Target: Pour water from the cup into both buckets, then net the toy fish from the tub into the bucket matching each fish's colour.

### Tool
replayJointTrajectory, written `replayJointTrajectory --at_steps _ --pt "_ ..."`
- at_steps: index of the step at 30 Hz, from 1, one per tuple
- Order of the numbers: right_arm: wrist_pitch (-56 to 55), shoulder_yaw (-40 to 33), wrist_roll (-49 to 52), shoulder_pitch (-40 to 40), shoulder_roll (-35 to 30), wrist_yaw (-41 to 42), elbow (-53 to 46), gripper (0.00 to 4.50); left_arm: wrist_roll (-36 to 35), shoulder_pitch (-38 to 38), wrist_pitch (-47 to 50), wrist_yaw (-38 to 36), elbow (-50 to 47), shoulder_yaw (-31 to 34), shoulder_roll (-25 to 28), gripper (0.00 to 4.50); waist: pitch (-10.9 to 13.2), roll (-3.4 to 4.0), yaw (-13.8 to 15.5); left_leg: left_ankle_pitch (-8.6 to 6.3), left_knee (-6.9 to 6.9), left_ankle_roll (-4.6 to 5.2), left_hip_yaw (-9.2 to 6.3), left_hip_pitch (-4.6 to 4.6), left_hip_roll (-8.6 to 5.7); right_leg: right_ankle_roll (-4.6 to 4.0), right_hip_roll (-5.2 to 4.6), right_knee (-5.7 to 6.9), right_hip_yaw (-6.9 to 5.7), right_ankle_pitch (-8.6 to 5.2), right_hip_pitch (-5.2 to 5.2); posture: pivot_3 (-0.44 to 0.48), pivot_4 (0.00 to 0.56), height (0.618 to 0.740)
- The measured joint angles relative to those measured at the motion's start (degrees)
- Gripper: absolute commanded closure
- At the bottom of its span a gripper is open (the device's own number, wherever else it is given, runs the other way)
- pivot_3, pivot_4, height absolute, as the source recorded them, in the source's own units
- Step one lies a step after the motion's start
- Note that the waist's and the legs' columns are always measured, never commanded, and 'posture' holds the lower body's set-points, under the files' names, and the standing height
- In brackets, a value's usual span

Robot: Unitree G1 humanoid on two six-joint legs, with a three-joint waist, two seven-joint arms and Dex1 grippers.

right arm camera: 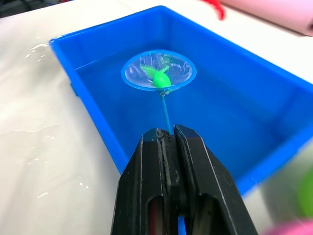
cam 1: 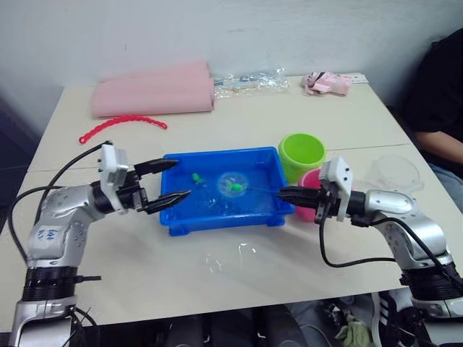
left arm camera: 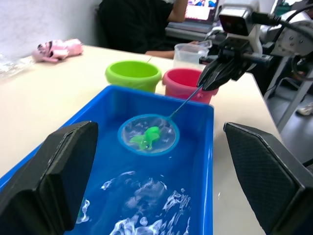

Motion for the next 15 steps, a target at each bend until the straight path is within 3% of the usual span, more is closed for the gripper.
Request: replayJointTrajectory --at_steps 3,8,15 --pt "0.69 -4.18 1.21 3.42 -1.12 -1.10 -1.86 4.50 -0.21 -5.10 2.01 2.39 -0.49 -3.84 -4.59 0.03 0.00 0.00 0.02 0.01 0.01 0.00 0.01 0.01 -0.03 0.00 0.02 0.00 0.02 0.00 0.00 0.000 0.150 0.740" --pt "1.23 -5.87 1.53 5.75 -1.44 -2.01 -3.48 4.50 0.23 -6.46 3.34 3.04 0.13 -5.76 -5.59 0.03 0.00 0.00 0.06 0.02 0.01 0.00 0.02 0.01 -0.03 0.00 0.04 0.00 0.05 0.00 0.00 0.000 0.150 0.740" --pt "5.55 -17.42 6.08 10.61 -4.57 -6.16 -8.22 4.50 1.64 -7.41 0.77 5.92 1.32 -5.98 -9.12 0.03 0.00 0.00 0.75 0.02 0.14 0.03 -0.02 0.02 -0.06 0.02 0.00 -0.07 0.05 0.01 0.05 0.000 0.150 0.740"
